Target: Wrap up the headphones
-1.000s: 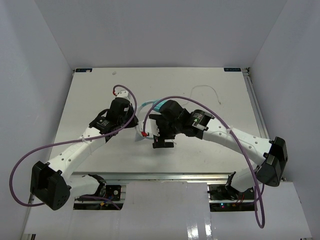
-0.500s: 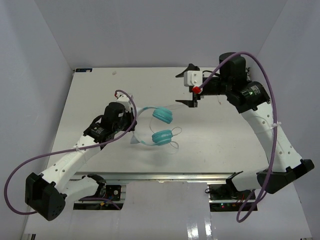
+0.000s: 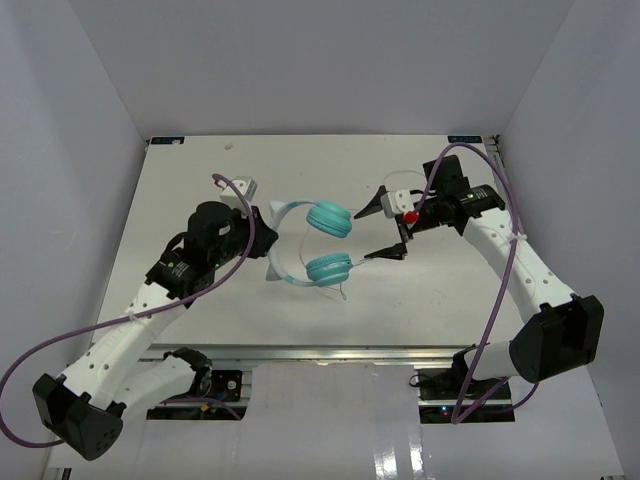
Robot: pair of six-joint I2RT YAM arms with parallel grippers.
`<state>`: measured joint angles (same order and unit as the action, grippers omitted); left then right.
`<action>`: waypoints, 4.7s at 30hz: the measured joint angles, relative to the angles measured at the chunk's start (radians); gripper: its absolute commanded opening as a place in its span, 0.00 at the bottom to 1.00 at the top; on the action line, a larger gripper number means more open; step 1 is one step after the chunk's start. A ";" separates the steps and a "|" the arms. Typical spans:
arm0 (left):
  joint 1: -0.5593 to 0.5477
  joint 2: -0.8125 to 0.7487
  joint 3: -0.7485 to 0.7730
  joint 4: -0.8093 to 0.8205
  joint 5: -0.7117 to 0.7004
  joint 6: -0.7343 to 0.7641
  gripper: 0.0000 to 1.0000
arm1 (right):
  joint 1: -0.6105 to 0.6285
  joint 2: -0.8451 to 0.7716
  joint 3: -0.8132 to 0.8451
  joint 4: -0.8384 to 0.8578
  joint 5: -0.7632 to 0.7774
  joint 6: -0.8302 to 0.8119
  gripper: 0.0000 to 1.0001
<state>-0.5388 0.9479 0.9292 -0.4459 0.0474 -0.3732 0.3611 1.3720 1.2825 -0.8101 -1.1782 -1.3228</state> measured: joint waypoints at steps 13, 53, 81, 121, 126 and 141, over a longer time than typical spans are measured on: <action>0.000 -0.024 0.118 -0.060 -0.031 -0.038 0.00 | 0.001 -0.004 -0.109 0.317 0.187 0.220 0.97; 0.000 -0.025 0.118 -0.006 -0.124 -0.208 0.00 | 0.211 -0.059 -0.562 1.247 -0.069 1.230 0.97; 0.000 0.001 0.133 0.049 -0.146 -0.230 0.00 | 0.216 -0.103 -0.595 1.310 -0.075 1.294 0.94; 0.001 0.054 0.294 0.095 -0.221 -0.282 0.00 | 0.208 -0.088 -0.603 1.380 -0.033 1.354 0.45; 0.017 0.063 0.311 0.095 -0.226 -0.279 0.00 | 0.188 -0.107 -0.610 1.367 -0.028 1.344 0.43; 0.139 0.092 0.340 0.086 -0.210 -0.249 0.00 | 0.130 -0.125 -0.627 1.319 -0.022 1.320 0.34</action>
<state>-0.3997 1.0401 1.2690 -0.3596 -0.1629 -0.6219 0.4908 1.2472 0.6559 0.5084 -1.1999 -0.0031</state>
